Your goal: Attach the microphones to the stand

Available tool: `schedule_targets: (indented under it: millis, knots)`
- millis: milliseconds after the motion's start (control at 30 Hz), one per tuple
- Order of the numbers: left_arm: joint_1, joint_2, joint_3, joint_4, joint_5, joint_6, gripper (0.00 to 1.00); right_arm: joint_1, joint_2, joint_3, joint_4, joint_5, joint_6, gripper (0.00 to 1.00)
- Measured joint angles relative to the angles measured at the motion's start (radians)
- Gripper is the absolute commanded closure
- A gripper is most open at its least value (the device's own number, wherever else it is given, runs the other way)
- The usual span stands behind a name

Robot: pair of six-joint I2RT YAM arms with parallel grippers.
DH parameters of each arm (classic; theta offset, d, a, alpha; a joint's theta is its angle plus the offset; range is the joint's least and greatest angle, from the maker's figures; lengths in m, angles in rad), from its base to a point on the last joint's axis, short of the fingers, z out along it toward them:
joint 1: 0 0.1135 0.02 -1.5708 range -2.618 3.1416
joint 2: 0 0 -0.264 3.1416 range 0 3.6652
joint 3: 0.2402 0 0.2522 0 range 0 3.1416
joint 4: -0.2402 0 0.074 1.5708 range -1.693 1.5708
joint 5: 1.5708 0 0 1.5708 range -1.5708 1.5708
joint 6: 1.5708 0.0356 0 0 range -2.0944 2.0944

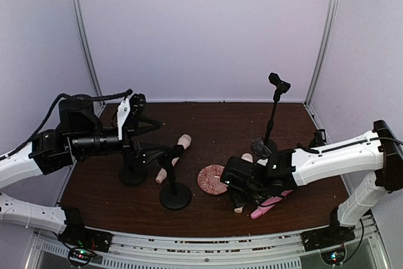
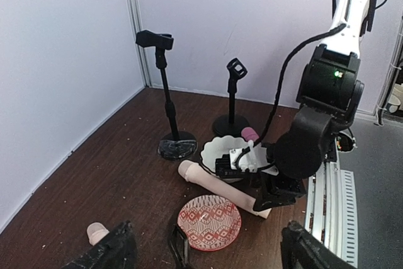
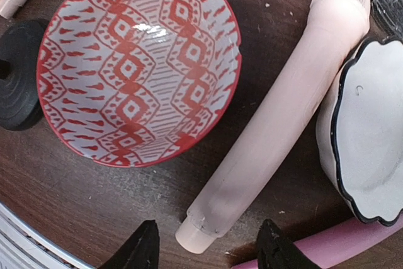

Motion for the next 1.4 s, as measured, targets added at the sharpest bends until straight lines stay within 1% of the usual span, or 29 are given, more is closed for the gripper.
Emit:
schedule_targets:
  millis: [267, 600, 867, 1000, 1233, 1333, 1367, 1400]
  knots:
    - [0.000, -0.054, -0.032, 0.030, 0.031, -0.021, 0.20, -0.024, 0.089, 0.087, -0.093, -0.053, 0.103, 0.46]
    - [-0.008, -0.137, -0.064, 0.068, 0.035, -0.040, 0.20, -0.064, 0.133, 0.172, -0.157, -0.050, 0.236, 0.47]
    - [-0.009, -0.173, -0.067, 0.077, 0.032, -0.047, 0.20, -0.085, 0.165, 0.166, -0.171, -0.068, 0.303, 0.49]
    - [-0.009, -0.178, -0.072, 0.077, 0.032, -0.047, 0.20, -0.106, 0.178, 0.133, -0.164, -0.087, 0.314, 0.48]
    - [-0.009, -0.177, -0.076, 0.078, 0.032, -0.051, 0.20, -0.115, 0.234, 0.129, -0.133, -0.104, 0.326, 0.50]
    - [-0.009, -0.178, -0.076, 0.078, 0.032, -0.053, 0.20, -0.114, 0.267, 0.130, -0.119, -0.108, 0.328, 0.53]
    - [-0.009, -0.178, -0.076, 0.079, 0.032, -0.053, 0.20, -0.114, 0.270, 0.134, -0.120, -0.108, 0.329, 0.55]
    - [-0.009, -0.178, -0.076, 0.079, 0.032, -0.053, 0.20, -0.114, 0.271, 0.135, -0.116, -0.111, 0.328, 0.59]
